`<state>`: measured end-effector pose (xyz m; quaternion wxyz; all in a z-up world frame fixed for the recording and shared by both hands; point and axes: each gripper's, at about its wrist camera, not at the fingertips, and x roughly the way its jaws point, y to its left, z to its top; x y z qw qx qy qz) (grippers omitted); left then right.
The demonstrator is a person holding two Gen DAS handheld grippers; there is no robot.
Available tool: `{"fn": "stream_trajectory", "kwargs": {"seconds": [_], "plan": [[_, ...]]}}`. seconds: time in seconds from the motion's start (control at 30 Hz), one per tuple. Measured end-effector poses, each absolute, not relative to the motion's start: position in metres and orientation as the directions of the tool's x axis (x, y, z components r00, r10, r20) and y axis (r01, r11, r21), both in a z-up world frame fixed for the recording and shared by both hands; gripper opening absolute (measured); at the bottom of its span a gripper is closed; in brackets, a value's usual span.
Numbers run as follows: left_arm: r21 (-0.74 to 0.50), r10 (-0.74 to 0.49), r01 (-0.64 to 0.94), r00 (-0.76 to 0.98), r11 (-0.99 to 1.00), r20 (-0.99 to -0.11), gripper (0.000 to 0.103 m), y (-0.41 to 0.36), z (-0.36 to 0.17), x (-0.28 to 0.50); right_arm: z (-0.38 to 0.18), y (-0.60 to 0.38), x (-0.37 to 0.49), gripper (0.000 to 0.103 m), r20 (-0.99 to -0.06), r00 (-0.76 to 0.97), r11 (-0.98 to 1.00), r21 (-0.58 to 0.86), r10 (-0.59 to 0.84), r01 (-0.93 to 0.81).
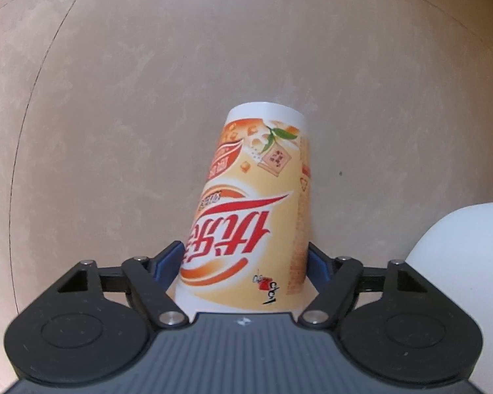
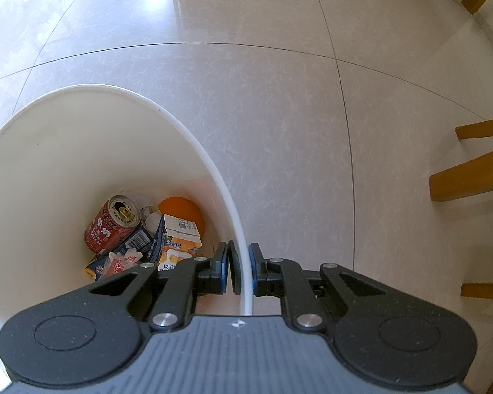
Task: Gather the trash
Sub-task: 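Move the left tool to the milk-tea cup and grasp it, then carry the milk-tea cup over the bin and open the left tool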
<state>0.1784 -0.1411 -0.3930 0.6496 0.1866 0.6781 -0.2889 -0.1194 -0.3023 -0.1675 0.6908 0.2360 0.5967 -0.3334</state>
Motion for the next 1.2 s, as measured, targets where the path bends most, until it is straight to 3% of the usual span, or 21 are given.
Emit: {"fn": "stream_trajectory", "kwargs": {"seconds": [0.43, 0.77, 0.97, 1.2], "plan": [[-0.13, -0.136, 0.629, -0.038, 0.766, -0.99, 0.074, -0.117, -0.371, 0.184, -0.168, -0.301, -0.118, 0.016, -0.981, 0.062, 0.668, -0.079, -0.184, 0.74], [-0.124, -0.172, 0.704, -0.002, 0.699, -0.985, 0.074, -0.099, -0.317, 0.19, -0.167, -0.302, -0.118, 0.016, -0.981, 0.061, 0.666, -0.079, -0.184, 0.742], [-0.118, -0.204, 0.78, 0.013, 0.614, -0.979, 0.074, -0.09, -0.254, 0.184, -0.167, -0.302, -0.118, 0.015, -0.981, 0.062, 0.666, -0.078, -0.183, 0.741], [-0.136, -0.301, 0.901, -0.007, 0.411, -0.953, 0.074, -0.084, -0.136, 0.154, -0.167, -0.302, -0.118, 0.015, -0.982, 0.066, 0.663, -0.071, -0.178, 0.745]]}}
